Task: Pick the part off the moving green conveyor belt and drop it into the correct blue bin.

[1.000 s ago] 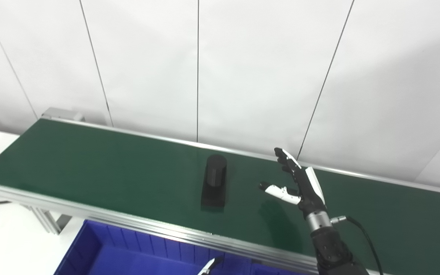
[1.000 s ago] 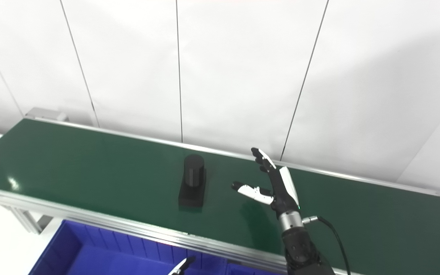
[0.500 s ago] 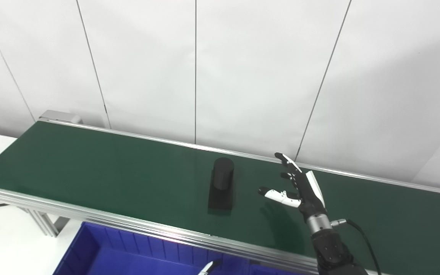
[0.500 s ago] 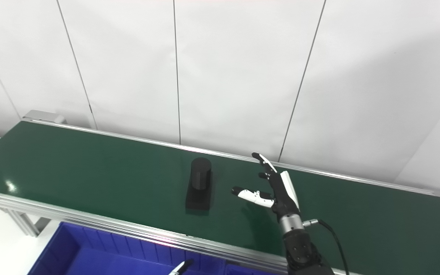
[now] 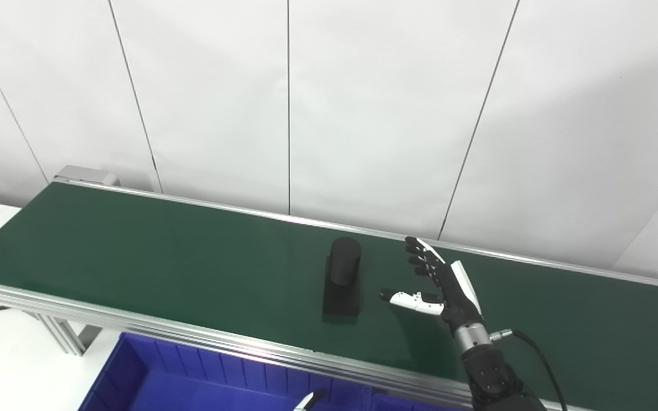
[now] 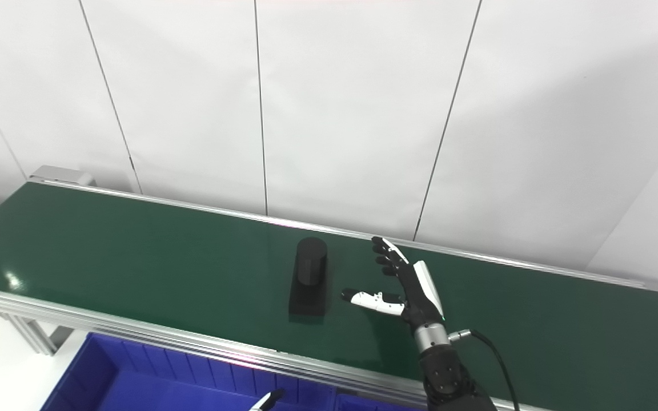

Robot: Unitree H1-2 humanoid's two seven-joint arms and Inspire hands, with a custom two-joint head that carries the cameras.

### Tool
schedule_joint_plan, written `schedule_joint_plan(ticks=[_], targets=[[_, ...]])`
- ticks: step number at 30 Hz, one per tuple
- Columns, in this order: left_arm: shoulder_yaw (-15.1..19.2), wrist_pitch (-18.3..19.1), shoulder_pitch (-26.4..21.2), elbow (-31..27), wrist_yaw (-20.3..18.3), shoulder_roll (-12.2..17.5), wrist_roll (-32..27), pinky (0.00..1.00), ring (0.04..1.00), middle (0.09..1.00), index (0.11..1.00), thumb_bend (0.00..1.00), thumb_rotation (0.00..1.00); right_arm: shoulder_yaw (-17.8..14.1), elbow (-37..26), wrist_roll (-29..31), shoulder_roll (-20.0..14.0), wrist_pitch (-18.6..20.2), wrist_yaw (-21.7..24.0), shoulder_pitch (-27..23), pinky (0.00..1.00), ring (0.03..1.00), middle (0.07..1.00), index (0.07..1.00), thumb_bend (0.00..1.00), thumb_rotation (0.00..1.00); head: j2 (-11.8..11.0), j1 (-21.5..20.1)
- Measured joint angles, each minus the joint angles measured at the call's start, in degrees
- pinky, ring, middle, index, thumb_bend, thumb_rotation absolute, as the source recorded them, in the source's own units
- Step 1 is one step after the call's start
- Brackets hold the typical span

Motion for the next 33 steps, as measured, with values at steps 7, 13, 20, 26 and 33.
schedule_joint_plan(ticks=[7,13,20,26,33], targets=[[-0.29,0.00,0.51,-0.13,0.13,0.00,1.18,1.00,1.000,1.000,0.979,0.92,1.00,0.10,2.60,-0.64,0.06,0.00,-0.44,-1.67,0.81,0.861,0.881,0.886,0.88,0.39,-0.88,0.26],[-0.37,0.00,1.29,-0.30,0.18,-0.06,1.21,1.00,1.000,1.000,0.980,0.92,1.00,0.17,3.99,-1.30,0.01,0.00,-0.69,-1.79,0.79,0.855,0.886,0.882,0.88,0.37,-0.53,0.44],[-0.35,0.00,1.49,-0.76,0.17,-0.11,1.20,1.00,1.000,1.000,0.979,0.92,1.00,0.42,5.85,-1.82,0.01,0.00,-0.82,-2.02,0.78,0.856,0.888,0.880,0.88,0.39,-0.27,0.26],[-0.33,0.00,1.67,-0.77,0.05,-0.12,1.11,1.00,1.000,1.000,0.975,0.93,1.00,0.57,7.00,-2.40,0.10,0.00,-1.18,-3.00,0.78,0.853,0.878,0.879,0.88,0.39,-0.09,0.35],[-0.24,0.00,1.90,-1.19,-0.10,-0.15,0.16,1.00,1.000,1.000,0.974,0.92,1.00,1.07,7.31,-3.32,0.15,0.00,-1.45,-3.60,0.78,0.847,0.859,0.859,0.88,0.41,0.00,0.35]])
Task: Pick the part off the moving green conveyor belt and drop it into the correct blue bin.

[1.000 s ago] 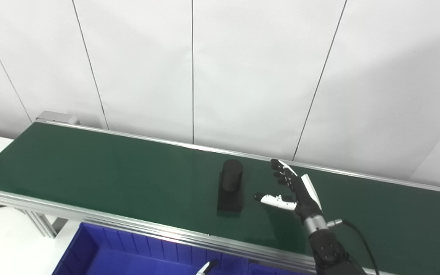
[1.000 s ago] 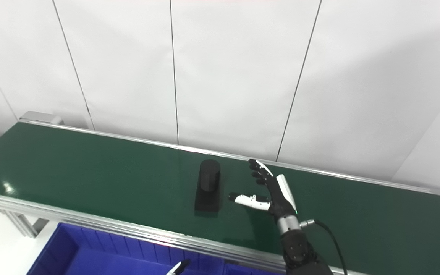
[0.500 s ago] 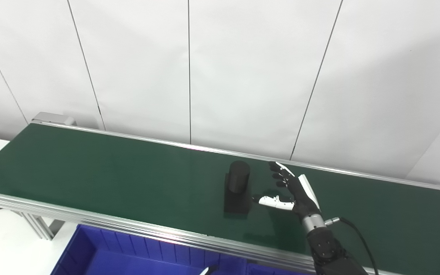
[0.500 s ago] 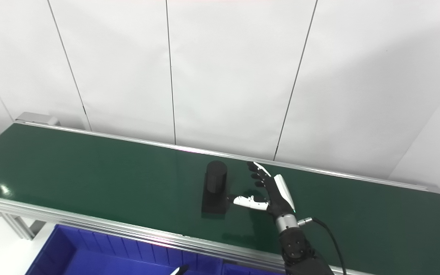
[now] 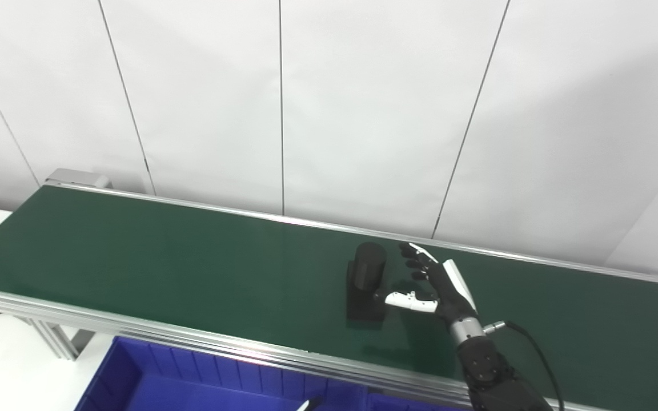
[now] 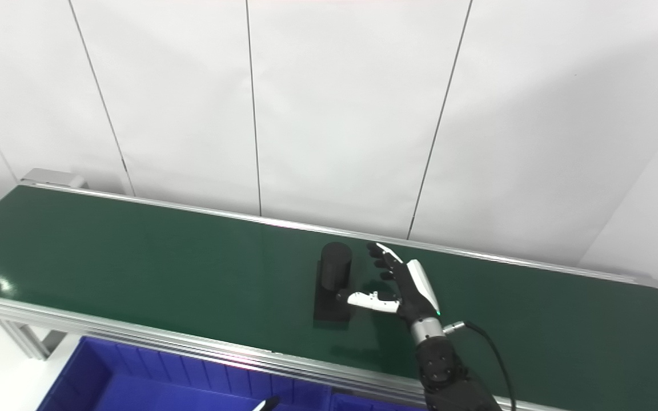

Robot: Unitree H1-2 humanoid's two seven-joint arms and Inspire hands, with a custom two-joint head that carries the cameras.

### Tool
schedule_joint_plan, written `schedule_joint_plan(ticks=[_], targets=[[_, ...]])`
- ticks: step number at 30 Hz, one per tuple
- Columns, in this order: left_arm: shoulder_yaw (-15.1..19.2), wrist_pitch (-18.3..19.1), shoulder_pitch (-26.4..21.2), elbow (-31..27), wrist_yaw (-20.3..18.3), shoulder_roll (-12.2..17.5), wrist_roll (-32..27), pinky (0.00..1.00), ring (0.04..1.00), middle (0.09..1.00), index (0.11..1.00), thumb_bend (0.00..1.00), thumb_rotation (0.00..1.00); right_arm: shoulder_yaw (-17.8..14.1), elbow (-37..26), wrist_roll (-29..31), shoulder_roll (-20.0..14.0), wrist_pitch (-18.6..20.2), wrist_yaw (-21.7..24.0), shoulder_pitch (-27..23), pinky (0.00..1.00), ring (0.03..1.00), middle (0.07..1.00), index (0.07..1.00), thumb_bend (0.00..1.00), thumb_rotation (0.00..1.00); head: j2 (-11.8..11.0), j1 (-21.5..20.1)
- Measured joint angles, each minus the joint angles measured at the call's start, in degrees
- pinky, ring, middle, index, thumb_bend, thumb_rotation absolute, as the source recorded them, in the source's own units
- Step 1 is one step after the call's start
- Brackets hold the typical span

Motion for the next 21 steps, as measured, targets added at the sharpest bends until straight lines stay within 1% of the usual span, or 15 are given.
schedule_joint_plan(ticks=[4,7,12,15,17,18,19,20,21], targets=[[0.05,0.00,0.09,-0.01,-0.21,-0.04,-0.25,1.00,1.000,1.000,0.973,0.92,1.00,0.70,0.01,-0.67,0.07,0.00,-0.63,-0.38,0.78,0.843,0.859,0.841,0.89,0.40,0.09,0.00],[-0.01,0.00,0.15,0.00,-0.36,-0.06,-0.14,1.00,1.000,1.000,0.977,0.92,1.00,0.70,0.14,-0.65,0.21,0.00,-0.63,-0.73,0.76,0.837,0.861,0.834,0.89,0.40,0.09,-0.09],[0.06,0.00,0.16,0.00,-0.36,-0.15,-0.02,1.00,1.000,1.000,0.976,0.93,1.00,0.68,0.15,-0.33,0.35,0.00,-0.59,-1.11,0.77,0.835,0.854,0.826,0.88,0.39,0.17,0.00],[0.09,0.00,0.19,0.00,-0.41,-0.27,-0.19,1.00,1.000,1.000,0.977,0.94,1.00,0.67,0.13,-0.11,0.36,0.00,-0.55,-1.16,0.73,0.799,0.835,0.813,0.88,0.37,0.18,0.00],[0.08,0.00,0.21,0.00,-0.45,-0.30,-0.19,1.00,1.000,1.000,0.978,0.94,1.00,0.68,0.14,-0.16,0.38,0.00,-0.66,-1.17,0.65,0.716,0.783,0.786,0.86,0.32,0.18,0.00],[0.08,0.00,0.22,0.00,-0.45,-0.30,-0.18,1.00,1.000,1.000,0.979,0.93,1.00,0.70,0.14,-0.30,0.42,0.00,-0.95,-1.18,0.60,0.665,0.743,0.758,0.84,0.27,0.26,0.09],[0.08,0.00,0.24,0.00,-0.45,-0.29,-0.17,1.00,1.000,1.000,0.979,0.93,1.00,0.70,0.14,-0.45,0.50,0.00,-1.42,-1.19,0.56,0.624,0.708,0.725,0.81,0.20,0.26,0.09],[0.08,0.00,0.28,0.00,-0.45,-0.30,-0.15,1.00,1.000,1.000,0.979,0.94,1.00,0.73,0.19,-0.75,0.61,0.00,-2.25,-1.23,0.51,0.575,0.663,0.674,0.75,0.08,0.26,0.09],[0.08,0.00,0.36,0.00,-0.45,-0.30,-0.15,1.00,1.000,1.000,0.979,0.94,1.00,0.76,0.31,-1.14,0.76,0.00,-3.31,-1.30,0.51,0.575,0.663,0.674,0.75,0.08,0.26,0.09]])
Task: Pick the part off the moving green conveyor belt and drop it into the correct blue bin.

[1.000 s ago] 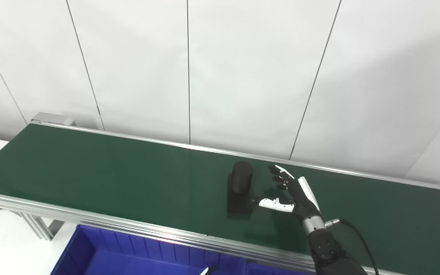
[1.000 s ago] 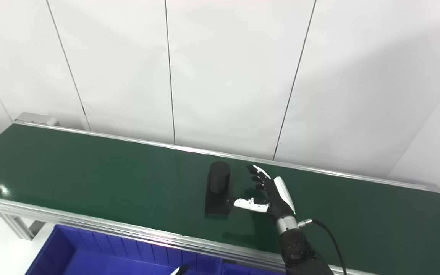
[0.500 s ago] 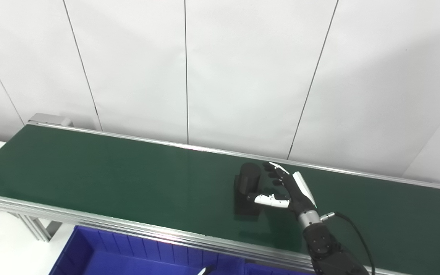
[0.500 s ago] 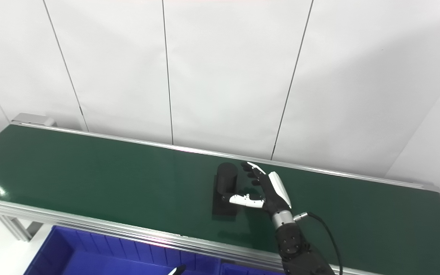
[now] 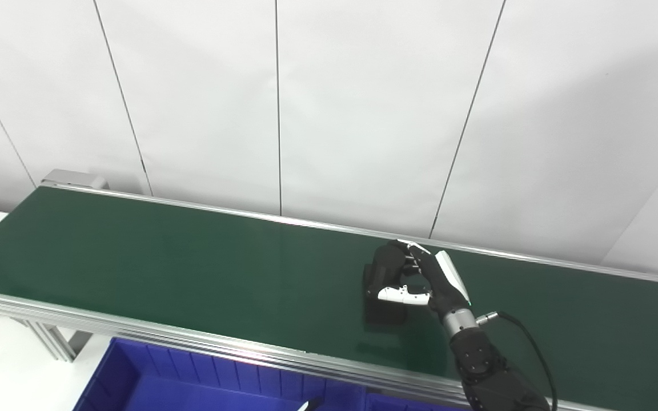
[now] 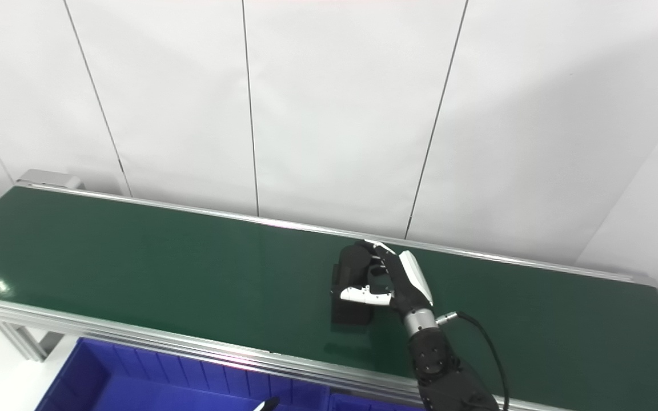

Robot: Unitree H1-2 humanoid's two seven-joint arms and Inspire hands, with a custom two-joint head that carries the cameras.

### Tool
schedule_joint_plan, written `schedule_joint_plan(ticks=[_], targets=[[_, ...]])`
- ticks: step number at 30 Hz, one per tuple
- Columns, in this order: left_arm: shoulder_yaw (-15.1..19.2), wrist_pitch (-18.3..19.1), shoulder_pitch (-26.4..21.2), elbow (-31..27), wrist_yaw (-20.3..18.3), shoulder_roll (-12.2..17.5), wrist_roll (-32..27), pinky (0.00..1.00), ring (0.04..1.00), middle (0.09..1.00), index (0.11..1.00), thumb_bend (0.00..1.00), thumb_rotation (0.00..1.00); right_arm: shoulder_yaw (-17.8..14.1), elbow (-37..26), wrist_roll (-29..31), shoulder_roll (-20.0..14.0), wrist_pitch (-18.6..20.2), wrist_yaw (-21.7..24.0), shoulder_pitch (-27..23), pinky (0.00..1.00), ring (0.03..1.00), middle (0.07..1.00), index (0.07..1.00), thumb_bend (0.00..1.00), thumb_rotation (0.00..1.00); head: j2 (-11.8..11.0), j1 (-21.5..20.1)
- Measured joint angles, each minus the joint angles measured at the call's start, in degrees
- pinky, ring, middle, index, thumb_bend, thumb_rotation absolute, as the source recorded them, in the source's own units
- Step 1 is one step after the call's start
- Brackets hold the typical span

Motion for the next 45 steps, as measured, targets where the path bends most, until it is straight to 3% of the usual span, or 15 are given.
schedule_joint_plan(ticks=[1,2,4,6,20,25,28,32,33,37,40,45], targets=[[0.01,0.00,0.11,0.00,0.00,0.00,-0.01,1.00,1.000,1.000,0.979,0.94,1.00,0.04,0.24,-0.36,0.13,0.00,-0.71,-0.13,0.49,0.548,0.622,0.567,0.61,0.10,0.00,0.00],[0.03,0.00,0.23,0.00,-0.02,-0.01,-0.03,1.00,1.000,1.000,0.979,0.94,1.00,0.14,0.98,-0.96,0.31,0.00,-1.97,-0.44,0.46,0.519,0.559,0.528,0.57,0.05,0.09,0.00],[0.06,0.00,0.40,-0.01,-0.15,-0.04,-0.04,1.00,1.000,1.000,0.979,0.93,1.00,0.20,2.69,-2.09,0.58,0.00,-3.91,-1.21,0.39,0.425,0.508,0.537,0.52,0.01,0.17,-0.09],[0.12,0.00,0.62,-0.04,-0.27,-0.06,-0.07,1.00,1.000,1.000,0.979,0.93,1.00,0.18,3.84,-2.92,0.69,0.00,-4.92,-1.81,0.35,0.389,0.489,0.551,0.51,0.00,0.18,-0.09],[0.95,0.00,0.86,-0.51,-1.63,-0.84,-0.54,1.00,1.000,1.000,0.989,0.93,0.99,-0.30,4.17,-4.20,-0.06,0.00,-5.03,-2.35,0.31,0.369,0.476,0.557,0.51,0.00,-0.09,-0.35],[1.12,0.00,0.93,-1.19,-1.62,-1.01,-0.45,1.00,1.000,1.000,0.986,0.92,0.99,-0.33,2.04,-4.24,-1.15,0.00,-4.63,-1.29,0.34,0.384,0.490,0.548,0.51,0.00,1.31,-1.23],[2.42,0.01,1.21,-2.23,-1.80,-1.72,-1.11,1.00,1.000,1.000,0.989,0.91,0.98,-0.33,-3.79,-3.93,-2.21,0.09,-3.12,1.77,0.35,0.390,0.502,0.541,0.51,0.00,2.02,-1.76],[3.57,-0.01,1.21,-4.89,-3.10,-2.09,-1.95,1.00,1.000,1.000,1.000,0.91,0.99,-0.10,-15.70,-4.02,-4.86,0.34,0.14,7.52,0.36,0.402,0.513,0.528,0.51,0.00,5.53,-5.17],[3.86,-0.01,1.22,-5.12,-3.40,-2.25,-2.15,1.00,1.000,1.000,1.000,0.94,1.00,-0.26,-18.43,-3.99,-5.46,0.47,0.89,8.61,0.37,0.406,0.505,0.526,0.51,0.00,7.45,-7.27],[5.63,0.00,1.51,-7.16,-5.63,-3.32,-4.04,1.00,1.000,1.000,1.000,0.96,0.99,-3.08,-34.18,-2.66,-8.34,1.58,4.89,14.76,0.37,0.403,0.495,0.532,0.51,0.00,9.14,-8.79],[7.03,-0.03,1.50,-9.67,-8.50,-3.81,-6.06,1.00,1.000,1.000,1.000,0.94,1.00,-5.89,-44.85,-1.58,-9.58,4.82,7.29,19.34,0.35,0.397,0.494,0.540,0.51,0.00,11.16,-10.20],[10.09,-0.02,2.05,-10.62,-13.56,-4.10,-8.88,1.00,1.000,1.000,1.000,0.90,0.97,-10.16,-55.03,0.19,-9.99,7.44,8.75,26.88,0.33,0.382,0.482,0.553,0.51,0.00,13.80,-10.90]])
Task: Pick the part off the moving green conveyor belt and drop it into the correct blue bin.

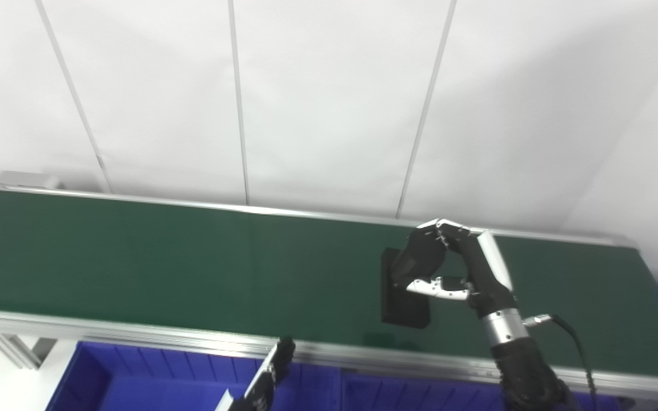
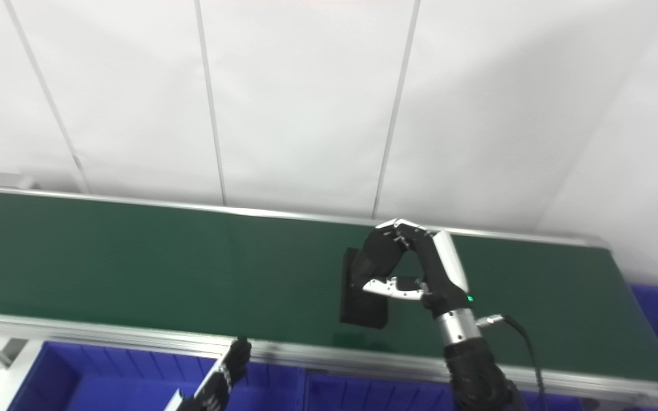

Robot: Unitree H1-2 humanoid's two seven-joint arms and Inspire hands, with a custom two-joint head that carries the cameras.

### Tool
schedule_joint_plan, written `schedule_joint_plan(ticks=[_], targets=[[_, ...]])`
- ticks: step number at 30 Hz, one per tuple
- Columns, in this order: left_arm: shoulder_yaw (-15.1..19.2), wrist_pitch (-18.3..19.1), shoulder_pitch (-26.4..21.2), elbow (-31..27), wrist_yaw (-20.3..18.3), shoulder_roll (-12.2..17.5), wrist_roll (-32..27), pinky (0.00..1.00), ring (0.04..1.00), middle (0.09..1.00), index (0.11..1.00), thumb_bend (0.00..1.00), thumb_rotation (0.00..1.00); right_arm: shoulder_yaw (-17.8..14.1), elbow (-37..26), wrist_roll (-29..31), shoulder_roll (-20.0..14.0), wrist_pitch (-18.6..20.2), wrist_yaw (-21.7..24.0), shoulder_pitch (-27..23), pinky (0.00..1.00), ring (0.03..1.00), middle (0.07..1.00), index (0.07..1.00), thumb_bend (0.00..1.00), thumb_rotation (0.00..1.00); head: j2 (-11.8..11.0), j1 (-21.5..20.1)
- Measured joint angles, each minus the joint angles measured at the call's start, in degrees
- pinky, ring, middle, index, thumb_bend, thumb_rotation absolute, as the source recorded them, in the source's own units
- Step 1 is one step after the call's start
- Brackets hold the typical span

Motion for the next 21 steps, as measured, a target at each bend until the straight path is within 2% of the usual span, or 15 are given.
schedule_joint_plan(ticks=[2,4,5,6,7,8,14,15,18,21], targets=[[1.44,0.00,0.66,-0.68,-1.85,-0.10,-1.28,1.00,1.000,1.000,1.000,0.88,0.95,-1.58,-3.36,0.05,-0.03,1.49,0.28,2.92,0.35,0.389,0.490,0.550,0.51,0.00,1.48,-0.17],[2.85,0.00,1.16,-0.70,-3.51,-0.20,-2.52,1.00,1.000,1.000,1.000,0.86,0.93,-2.82,-6.49,0.32,0.00,2.52,0.39,5.33,0.35,0.388,0.493,0.549,0.51,0.00,1.49,-0.18],[3.38,0.00,1.34,-0.70,-4.21,-0.19,-3.00,1.00,1.000,1.000,1.000,0.85,0.93,-3.40,-7.70,0.38,0.00,2.81,0.41,6.28,0.35,0.388,0.494,0.549,0.51,0.00,2.45,-0.35],[3.98,0.00,1.49,-0.72,-5.16,-0.19,-3.10,1.00,1.000,1.000,0.999,0.84,0.93,-3.94,-9.12,0.43,0.00,3.14,0.42,7.17,0.35,0.388,0.499,0.550,0.51,0.00,2.46,-0.35],[4.58,0.00,1.53,-0.74,-6.07,-0.16,-3.15,1.00,1.000,1.000,0.991,0.84,0.92,-4.49,-10.80,0.45,0.05,3.46,0.46,8.19,0.33,0.380,0.499,0.553,0.51,0.00,4.03,-0.70],[5.14,0.00,1.55,-0.76,-6.72,-0.14,-3.32,1.00,1.000,1.000,0.988,0.84,0.92,-4.98,-12.75,0.45,0.16,3.59,0.44,9.19,0.33,0.377,0.497,0.555,0.51,0.00,4.56,-0.70],[7.72,0.00,1.45,-0.47,-10.24,0.33,-3.53,1.00,1.000,1.000,0.985,0.84,0.93,-7.58,-22.40,0.59,1.31,5.92,0.43,14.23,0.30,0.371,0.503,0.552,0.51,0.00,5.80,-0.97],[7.99,0.00,1.44,-0.33,-10.51,0.37,-3.37,1.00,1.000,1.000,0.983,0.84,0.93,-7.83,-23.32,0.57,1.45,6.14,0.43,14.94,0.28,0.416,0.478,0.534,0.51,0.00,6.15,-0.97],[8.68,0.00,1.29,0.50,-11.62,0.56,-2.41,1.00,1.000,1.000,0.983,0.85,0.93,-8.28,-24.48,0.43,1.59,6.16,0.43,17.05,0.27,0.378,0.498,0.548,0.51,0.00,6.68,-0.97],[8.99,0.00,1.25,1.65,-12.21,0.67,-2.05,1.00,1.000,0.998,0.980,0.83,0.93,-8.73,-24.61,0.64,1.58,6.16,0.46,18.86,0.32,0.381,0.504,0.541,0.51,0.00,7.30,-1.05]])
